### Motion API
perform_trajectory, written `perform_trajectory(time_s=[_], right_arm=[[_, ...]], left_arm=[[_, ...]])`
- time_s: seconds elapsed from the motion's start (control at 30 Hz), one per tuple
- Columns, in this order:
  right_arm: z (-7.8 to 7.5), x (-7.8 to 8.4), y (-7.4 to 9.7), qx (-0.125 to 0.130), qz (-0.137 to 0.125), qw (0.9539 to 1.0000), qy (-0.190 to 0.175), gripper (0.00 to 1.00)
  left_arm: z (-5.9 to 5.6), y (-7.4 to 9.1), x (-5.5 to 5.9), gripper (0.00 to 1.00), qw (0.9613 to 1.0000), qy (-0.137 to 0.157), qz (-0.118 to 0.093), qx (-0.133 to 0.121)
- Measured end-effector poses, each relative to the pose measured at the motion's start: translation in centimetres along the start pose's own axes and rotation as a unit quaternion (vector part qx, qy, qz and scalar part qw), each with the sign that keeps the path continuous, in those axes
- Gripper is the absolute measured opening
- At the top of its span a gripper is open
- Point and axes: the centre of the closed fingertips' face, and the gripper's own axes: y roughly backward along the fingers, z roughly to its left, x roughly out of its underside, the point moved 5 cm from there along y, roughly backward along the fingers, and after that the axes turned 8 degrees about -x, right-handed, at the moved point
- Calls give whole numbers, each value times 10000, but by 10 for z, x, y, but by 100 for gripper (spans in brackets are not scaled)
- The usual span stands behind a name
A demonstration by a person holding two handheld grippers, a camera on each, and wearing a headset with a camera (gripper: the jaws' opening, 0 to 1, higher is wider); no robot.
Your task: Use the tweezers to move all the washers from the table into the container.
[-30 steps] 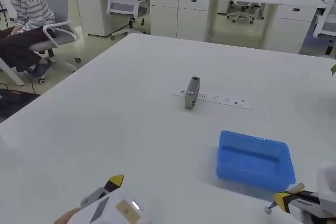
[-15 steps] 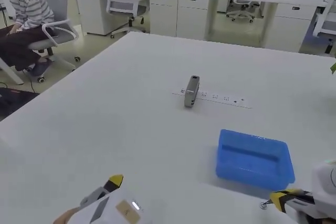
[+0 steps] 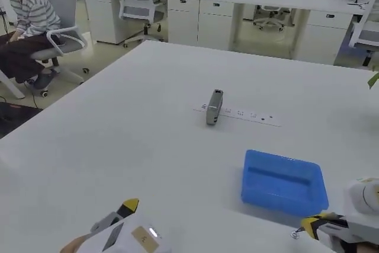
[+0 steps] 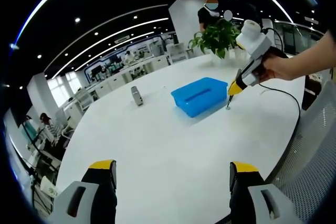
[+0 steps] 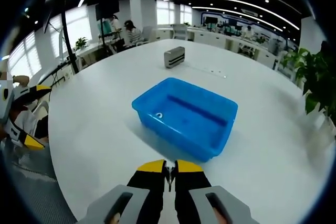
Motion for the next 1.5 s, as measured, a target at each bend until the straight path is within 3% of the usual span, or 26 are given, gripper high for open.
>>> perform_trajectory(time_s=[0.33,0.97,1.5], right_arm=[[0,3,-3,-13,61,9999,-104,3],[1,-3,-6,12,241,9996,121,1],[6,-37,14,-53,-105,9995,306,1]], left_arm=[[0,0,0,91,10000,12,-11,-8],[2,0,0,90,10000,7,13,-71],[2,1,-1,91,10000,37,-24,-62]])
